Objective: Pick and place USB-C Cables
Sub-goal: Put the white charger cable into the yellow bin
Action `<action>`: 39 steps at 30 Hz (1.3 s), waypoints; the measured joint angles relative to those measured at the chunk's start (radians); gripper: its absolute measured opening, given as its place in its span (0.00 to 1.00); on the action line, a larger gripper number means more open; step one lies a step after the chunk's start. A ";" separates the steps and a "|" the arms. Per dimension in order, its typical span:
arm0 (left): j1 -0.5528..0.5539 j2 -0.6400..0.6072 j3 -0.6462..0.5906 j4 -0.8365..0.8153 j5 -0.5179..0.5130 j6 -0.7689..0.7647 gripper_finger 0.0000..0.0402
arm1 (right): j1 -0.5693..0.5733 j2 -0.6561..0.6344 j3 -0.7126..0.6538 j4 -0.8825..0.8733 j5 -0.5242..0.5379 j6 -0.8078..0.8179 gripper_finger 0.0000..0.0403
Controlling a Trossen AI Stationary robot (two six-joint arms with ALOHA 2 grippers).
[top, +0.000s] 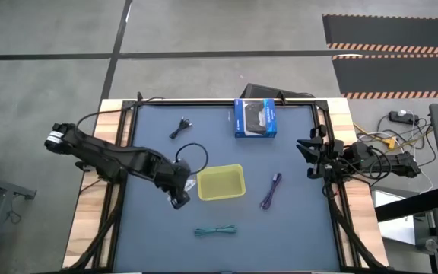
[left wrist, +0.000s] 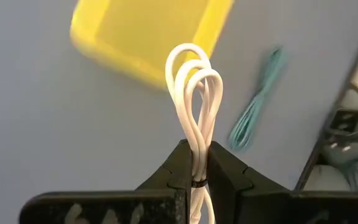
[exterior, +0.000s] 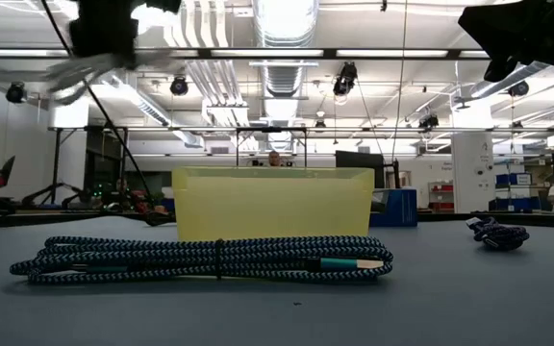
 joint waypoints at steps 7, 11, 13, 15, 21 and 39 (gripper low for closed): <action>0.010 0.017 0.047 0.297 -0.027 0.276 0.03 | 0.000 0.000 0.000 0.000 0.000 0.008 0.17; 0.034 0.063 0.094 0.336 -0.058 0.371 0.03 | 0.000 0.000 0.000 0.001 0.000 0.017 0.17; 0.052 0.096 0.122 0.331 -0.072 0.404 0.03 | 0.000 0.000 0.000 0.002 0.000 0.026 0.17; 0.072 0.138 0.156 0.334 -0.072 0.435 0.03 | 0.000 0.000 0.000 0.005 0.000 0.029 0.17; 0.132 0.280 0.259 0.314 -0.065 0.561 0.03 | 0.000 0.000 0.000 0.009 0.000 0.027 0.17; 0.236 0.529 0.320 0.237 -0.011 0.584 0.03 | 0.000 0.000 0.000 0.006 0.002 0.025 0.17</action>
